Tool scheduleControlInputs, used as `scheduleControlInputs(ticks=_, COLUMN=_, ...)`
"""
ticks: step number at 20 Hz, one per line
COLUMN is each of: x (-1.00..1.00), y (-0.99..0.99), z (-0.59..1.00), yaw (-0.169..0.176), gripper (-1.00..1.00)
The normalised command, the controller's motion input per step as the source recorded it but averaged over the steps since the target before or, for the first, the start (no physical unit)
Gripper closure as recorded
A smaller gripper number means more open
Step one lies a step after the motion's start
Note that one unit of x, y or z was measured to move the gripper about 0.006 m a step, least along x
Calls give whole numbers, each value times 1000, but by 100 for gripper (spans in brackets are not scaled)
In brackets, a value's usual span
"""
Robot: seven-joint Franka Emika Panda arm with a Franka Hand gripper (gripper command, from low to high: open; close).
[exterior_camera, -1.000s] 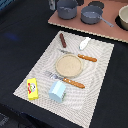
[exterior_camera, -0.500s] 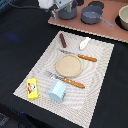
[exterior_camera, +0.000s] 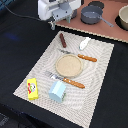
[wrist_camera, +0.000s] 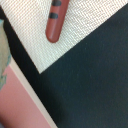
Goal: Interact with the objects in diverse but meaningful ways.
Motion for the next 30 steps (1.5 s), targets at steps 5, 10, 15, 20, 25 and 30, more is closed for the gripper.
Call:
scheduleControlInputs(ticks=5, x=263, y=86, z=-348, yaw=-70, gripper=-100)
scheduleControlInputs(ticks=10, x=283, y=161, z=-269, yaw=-53, gripper=-100)
scheduleControlInputs(ticks=15, x=254, y=157, z=-229, yaw=-39, gripper=-100)
scheduleControlInputs(ticks=20, x=246, y=153, z=-143, yaw=-33, gripper=-100)
scheduleControlInputs(ticks=25, x=151, y=101, z=-143, yaw=-28, gripper=-100)
scheduleControlInputs(ticks=30, x=66, y=43, z=-261, yaw=-21, gripper=-100)
